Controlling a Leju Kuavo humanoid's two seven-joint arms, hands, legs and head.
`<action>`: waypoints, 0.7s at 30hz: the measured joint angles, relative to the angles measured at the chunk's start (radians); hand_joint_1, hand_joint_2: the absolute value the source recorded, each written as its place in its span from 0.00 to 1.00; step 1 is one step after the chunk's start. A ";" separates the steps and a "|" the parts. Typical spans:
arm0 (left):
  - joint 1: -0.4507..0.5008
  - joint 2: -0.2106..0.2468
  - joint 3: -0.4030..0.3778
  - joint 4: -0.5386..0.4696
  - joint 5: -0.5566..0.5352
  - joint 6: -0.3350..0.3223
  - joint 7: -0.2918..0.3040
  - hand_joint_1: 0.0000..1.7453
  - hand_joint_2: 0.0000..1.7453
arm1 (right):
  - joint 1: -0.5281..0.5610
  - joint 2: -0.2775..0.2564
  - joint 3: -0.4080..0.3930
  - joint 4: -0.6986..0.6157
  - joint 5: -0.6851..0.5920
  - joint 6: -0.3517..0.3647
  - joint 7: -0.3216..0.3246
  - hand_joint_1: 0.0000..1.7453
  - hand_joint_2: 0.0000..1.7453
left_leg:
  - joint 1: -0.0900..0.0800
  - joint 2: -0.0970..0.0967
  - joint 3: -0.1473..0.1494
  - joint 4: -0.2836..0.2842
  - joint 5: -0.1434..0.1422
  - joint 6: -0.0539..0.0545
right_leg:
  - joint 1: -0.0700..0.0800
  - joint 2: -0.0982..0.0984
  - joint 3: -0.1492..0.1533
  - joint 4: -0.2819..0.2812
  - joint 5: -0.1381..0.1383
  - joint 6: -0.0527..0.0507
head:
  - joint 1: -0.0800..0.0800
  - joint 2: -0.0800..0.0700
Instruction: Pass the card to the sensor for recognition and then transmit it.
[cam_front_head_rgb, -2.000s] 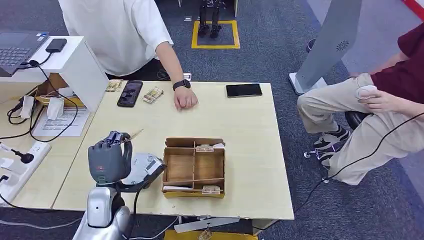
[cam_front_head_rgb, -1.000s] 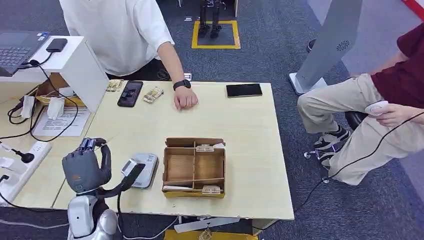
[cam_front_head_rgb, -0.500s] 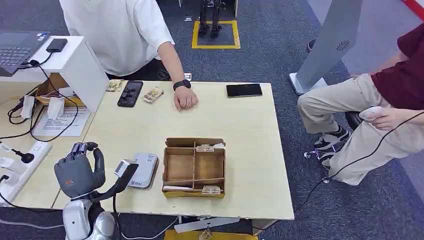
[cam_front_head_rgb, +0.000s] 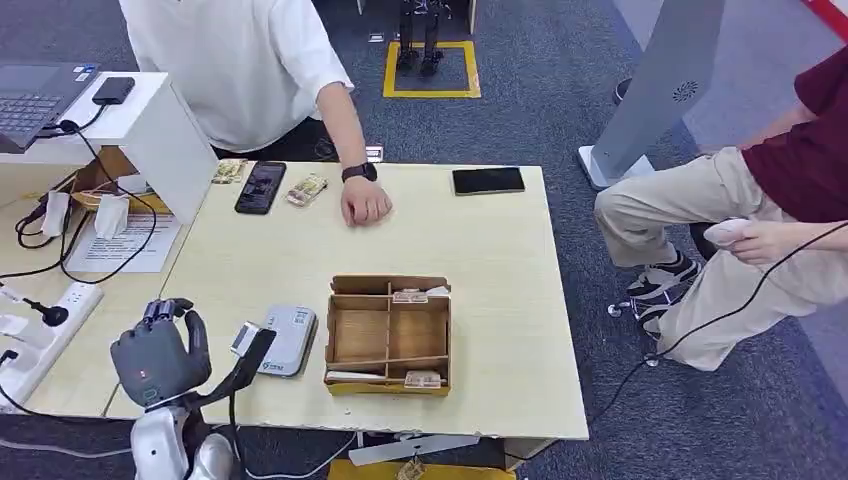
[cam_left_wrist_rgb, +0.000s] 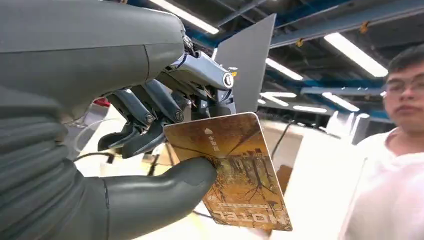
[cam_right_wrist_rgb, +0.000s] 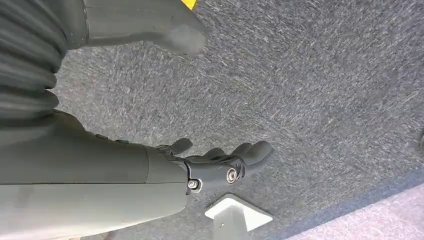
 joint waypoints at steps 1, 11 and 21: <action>0.000 0.002 -0.002 0.009 0.000 0.000 0.015 1.00 1.00 | 0.000 0.000 0.000 0.000 0.000 0.000 0.000 0.00 1.00 | 0.000 0.000 0.000 0.000 0.000 0.000 | 0.000 0.000 0.000 0.000 0.000 0.000 | 0.000 0.000; 0.007 0.042 -0.068 0.064 0.023 0.000 0.061 1.00 1.00 | 0.000 0.000 0.003 0.000 0.009 0.000 0.014 0.00 1.00 | 0.000 0.000 0.000 0.000 0.000 0.000 | 0.000 0.000 0.000 0.000 0.000 0.000 | 0.000 0.000; 0.005 0.045 -0.076 0.122 0.024 0.000 0.027 1.00 1.00 | 0.000 0.000 0.012 0.000 0.007 0.000 0.014 0.00 1.00 | 0.000 0.000 0.000 0.000 0.000 0.000 | 0.000 0.000 0.000 0.000 0.000 0.000 | 0.000 0.000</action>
